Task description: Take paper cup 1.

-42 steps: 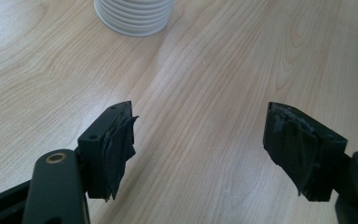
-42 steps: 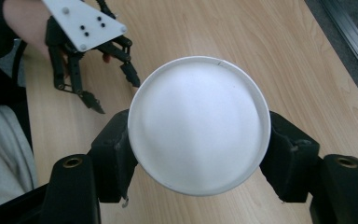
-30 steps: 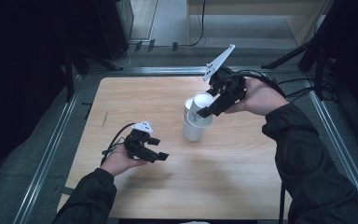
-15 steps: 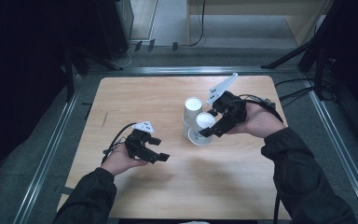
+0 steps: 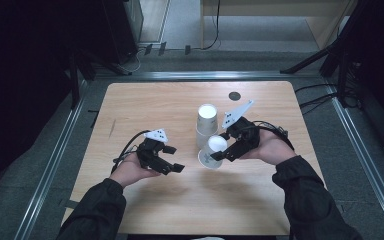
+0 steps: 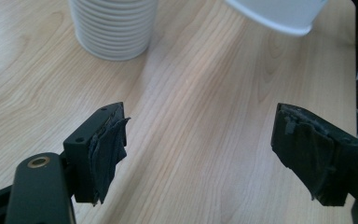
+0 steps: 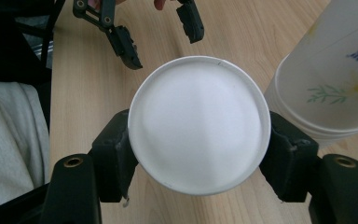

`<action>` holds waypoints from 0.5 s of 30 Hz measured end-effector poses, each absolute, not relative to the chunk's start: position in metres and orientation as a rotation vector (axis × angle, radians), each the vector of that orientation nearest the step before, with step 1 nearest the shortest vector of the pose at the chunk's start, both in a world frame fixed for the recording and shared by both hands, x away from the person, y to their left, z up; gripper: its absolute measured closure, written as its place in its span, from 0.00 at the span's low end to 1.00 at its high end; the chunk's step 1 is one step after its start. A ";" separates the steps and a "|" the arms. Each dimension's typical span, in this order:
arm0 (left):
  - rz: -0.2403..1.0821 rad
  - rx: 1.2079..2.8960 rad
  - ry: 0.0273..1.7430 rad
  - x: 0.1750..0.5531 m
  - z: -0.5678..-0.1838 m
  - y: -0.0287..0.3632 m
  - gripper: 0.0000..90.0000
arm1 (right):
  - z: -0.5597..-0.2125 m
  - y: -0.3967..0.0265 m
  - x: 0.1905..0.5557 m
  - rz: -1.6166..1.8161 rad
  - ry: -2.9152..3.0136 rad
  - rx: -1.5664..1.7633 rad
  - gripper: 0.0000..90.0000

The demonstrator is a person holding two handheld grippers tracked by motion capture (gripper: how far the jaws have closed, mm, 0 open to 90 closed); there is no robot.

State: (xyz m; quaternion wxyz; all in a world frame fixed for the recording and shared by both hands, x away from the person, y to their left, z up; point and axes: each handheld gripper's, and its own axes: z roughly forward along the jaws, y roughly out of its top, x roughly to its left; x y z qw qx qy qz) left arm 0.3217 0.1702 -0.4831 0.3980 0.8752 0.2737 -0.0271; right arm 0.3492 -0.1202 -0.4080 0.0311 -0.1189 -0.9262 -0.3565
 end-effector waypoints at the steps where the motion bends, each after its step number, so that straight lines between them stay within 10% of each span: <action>1: -0.069 2.217 0.683 0.322 -0.483 0.169 0.20 | -0.408 -0.120 0.349 -1.098 -2.854 -0.366 0.39; 15: -0.101 2.216 0.566 0.320 -0.481 0.151 0.20 | -0.445 -0.116 0.345 -1.169 -2.769 -0.401 0.39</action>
